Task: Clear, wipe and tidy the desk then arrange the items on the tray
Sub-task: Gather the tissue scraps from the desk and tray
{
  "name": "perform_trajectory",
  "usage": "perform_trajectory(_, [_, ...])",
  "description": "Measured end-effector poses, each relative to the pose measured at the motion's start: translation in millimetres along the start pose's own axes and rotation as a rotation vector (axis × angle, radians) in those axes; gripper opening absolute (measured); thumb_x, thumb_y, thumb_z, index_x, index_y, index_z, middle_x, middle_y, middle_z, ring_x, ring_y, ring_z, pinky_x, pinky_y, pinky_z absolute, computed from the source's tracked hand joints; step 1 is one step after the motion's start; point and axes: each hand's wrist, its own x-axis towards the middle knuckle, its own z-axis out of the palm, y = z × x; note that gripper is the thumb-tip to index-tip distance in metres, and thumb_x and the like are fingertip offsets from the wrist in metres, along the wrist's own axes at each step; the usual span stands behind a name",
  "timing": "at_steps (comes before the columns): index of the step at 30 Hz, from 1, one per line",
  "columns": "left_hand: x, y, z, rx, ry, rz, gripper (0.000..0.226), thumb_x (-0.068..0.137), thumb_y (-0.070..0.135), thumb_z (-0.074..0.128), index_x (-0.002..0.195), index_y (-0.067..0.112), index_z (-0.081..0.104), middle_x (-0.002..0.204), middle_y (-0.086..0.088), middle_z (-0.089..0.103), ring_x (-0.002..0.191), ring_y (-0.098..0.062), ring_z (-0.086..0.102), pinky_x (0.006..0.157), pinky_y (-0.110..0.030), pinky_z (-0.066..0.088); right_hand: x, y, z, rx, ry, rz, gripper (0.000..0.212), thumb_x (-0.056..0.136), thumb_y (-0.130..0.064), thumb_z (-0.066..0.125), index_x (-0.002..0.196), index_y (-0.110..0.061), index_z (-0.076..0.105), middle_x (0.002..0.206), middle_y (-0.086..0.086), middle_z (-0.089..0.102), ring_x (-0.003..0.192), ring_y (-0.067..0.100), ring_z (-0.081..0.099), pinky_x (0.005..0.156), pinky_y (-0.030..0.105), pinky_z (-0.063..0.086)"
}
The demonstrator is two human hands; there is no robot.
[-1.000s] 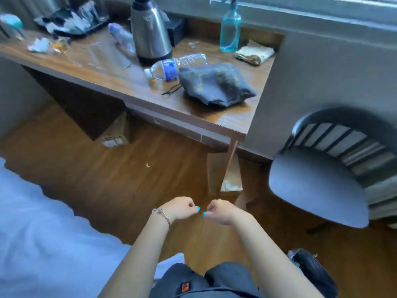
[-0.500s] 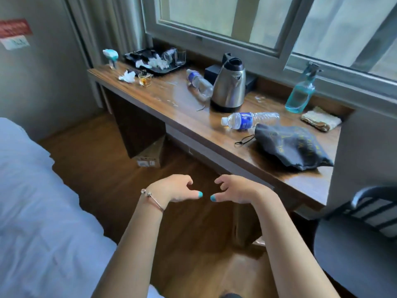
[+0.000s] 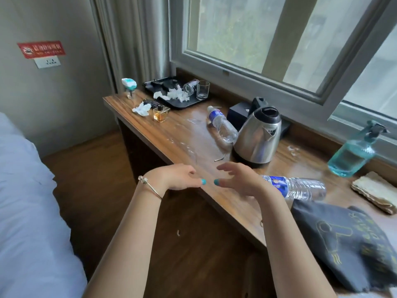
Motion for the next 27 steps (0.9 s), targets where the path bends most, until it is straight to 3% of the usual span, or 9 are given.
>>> perform_trajectory(5, [53.2, -10.7, -24.2, -0.039, -0.045, -0.047, 0.071, 0.091, 0.061, 0.048, 0.149, 0.024, 0.032, 0.156, -0.002, 0.027, 0.139, -0.024, 0.034, 0.106, -0.035, 0.033, 71.1, 15.6, 9.3, 0.011, 0.207, 0.067, 0.034, 0.09, -0.017, 0.065, 0.123, -0.021, 0.064, 0.126, 0.004, 0.061, 0.111, 0.021, 0.057, 0.092, 0.04, 0.049])
perform_trajectory(9, [92.5, -33.1, -37.0, -0.106, -0.083, -0.031, 0.07, 0.09, 0.06, 0.05, 0.148, 0.023, 0.034, 0.15, -0.001, 0.038, 0.132, -0.02, 0.041, 0.106, -0.036, 0.038, 108.1, 20.2, 31.6, 0.169, 0.407, 0.25, 0.037, 0.091, -0.009, 0.055, 0.124, -0.023, 0.064, 0.121, 0.009, 0.06, 0.108, 0.026, 0.059, 0.085, 0.039, 0.051])
perform_trajectory(11, [113.1, -46.7, -47.1, -0.119, -0.101, 0.001, 0.068, 0.09, 0.06, 0.051, 0.146, 0.025, 0.036, 0.148, 0.0, 0.04, 0.13, -0.018, 0.043, 0.101, -0.033, 0.04, 123.0, 21.9, 39.8, 0.156, 0.457, 0.307, 0.032, 0.092, -0.012, 0.057, 0.12, -0.025, 0.066, 0.117, 0.008, 0.057, 0.103, 0.026, 0.059, 0.079, 0.036, 0.049])
perform_trajectory(14, [148.9, -71.0, -64.1, -0.134, -0.121, 0.072, 0.061, 0.089, 0.059, 0.052, 0.141, 0.028, 0.042, 0.145, 0.003, 0.043, 0.125, -0.014, 0.045, 0.094, -0.028, 0.039, 139.9, 19.3, 46.4, 0.114, 0.546, 0.402, 0.01, 0.091, -0.019, 0.064, 0.097, -0.023, 0.07, 0.105, 0.005, 0.054, 0.096, 0.026, 0.058, 0.073, 0.038, 0.05])
perform_trajectory(18, [187.8, -102.7, -85.2, -0.128, -0.125, 0.155, 0.058, 0.091, 0.049, 0.057, 0.142, 0.026, 0.042, 0.139, 0.003, 0.048, 0.121, -0.012, 0.048, 0.091, -0.025, 0.041, 151.7, 0.8, 55.8, 0.078, 0.565, 0.522, 0.008, 0.094, -0.021, 0.06, 0.092, -0.016, 0.066, 0.105, 0.004, 0.054, 0.099, 0.023, 0.053, 0.079, 0.042, 0.051])
perform_trajectory(22, [202.0, -128.1, -113.6, -0.178, -0.208, 0.307, 0.048, 0.09, 0.045, 0.059, 0.135, 0.03, 0.049, 0.137, 0.008, 0.049, 0.119, -0.007, 0.048, 0.094, -0.025, 0.042, 167.0, -42.0, 55.9, 0.257, 0.621, 0.559, 0.019, 0.095, -0.023, 0.06, 0.077, -0.029, 0.058, 0.085, -0.006, 0.06, 0.079, 0.012, 0.057, 0.068, 0.032, 0.05])
perform_trajectory(27, [222.7, -164.1, -167.8, -0.113, -0.123, 0.39, 0.052, 0.09, 0.045, 0.06, 0.138, 0.03, 0.044, 0.151, 0.009, 0.029, 0.139, -0.012, 0.027, 0.111, -0.037, 0.03, 206.0, -113.0, 49.0, 0.34, 0.685, 0.486, 0.004, 0.089, -0.02, 0.07, 0.088, -0.017, 0.072, 0.074, -0.003, 0.069, 0.076, 0.014, 0.065, 0.075, 0.035, 0.055])
